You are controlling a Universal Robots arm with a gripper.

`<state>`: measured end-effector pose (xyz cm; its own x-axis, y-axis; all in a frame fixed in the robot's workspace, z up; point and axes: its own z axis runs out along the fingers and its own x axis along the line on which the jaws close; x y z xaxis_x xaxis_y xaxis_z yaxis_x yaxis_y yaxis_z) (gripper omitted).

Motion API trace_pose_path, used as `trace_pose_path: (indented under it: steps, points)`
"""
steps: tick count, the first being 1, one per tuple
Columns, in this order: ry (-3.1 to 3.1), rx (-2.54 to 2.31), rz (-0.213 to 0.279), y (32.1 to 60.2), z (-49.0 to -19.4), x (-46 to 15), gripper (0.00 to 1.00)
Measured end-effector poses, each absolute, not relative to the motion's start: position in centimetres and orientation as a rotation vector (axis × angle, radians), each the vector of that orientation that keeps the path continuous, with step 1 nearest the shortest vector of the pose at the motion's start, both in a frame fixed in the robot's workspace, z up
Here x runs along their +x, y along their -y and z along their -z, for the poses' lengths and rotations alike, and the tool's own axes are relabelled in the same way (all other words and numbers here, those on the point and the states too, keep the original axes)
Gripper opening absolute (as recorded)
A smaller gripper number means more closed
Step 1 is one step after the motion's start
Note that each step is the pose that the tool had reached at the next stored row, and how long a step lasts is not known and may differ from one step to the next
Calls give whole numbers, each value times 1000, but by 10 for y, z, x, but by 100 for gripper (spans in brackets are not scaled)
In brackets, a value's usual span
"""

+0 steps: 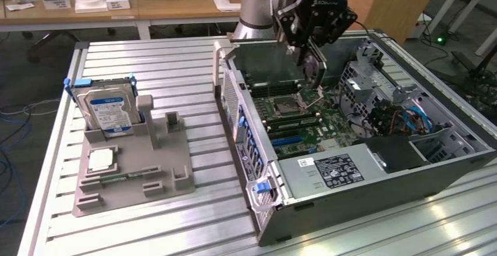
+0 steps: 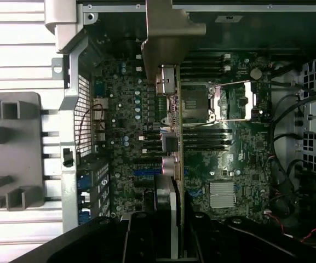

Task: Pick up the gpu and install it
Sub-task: 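Pick up the gpu and move the gpu toward the slot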

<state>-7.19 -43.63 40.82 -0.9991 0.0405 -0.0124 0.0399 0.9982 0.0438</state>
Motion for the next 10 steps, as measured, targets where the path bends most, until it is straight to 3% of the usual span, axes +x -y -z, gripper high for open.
trace_pose_path:
  steps: [10]
  points:
    - [-3127, 63, -68, 436, -408, -37, 28]
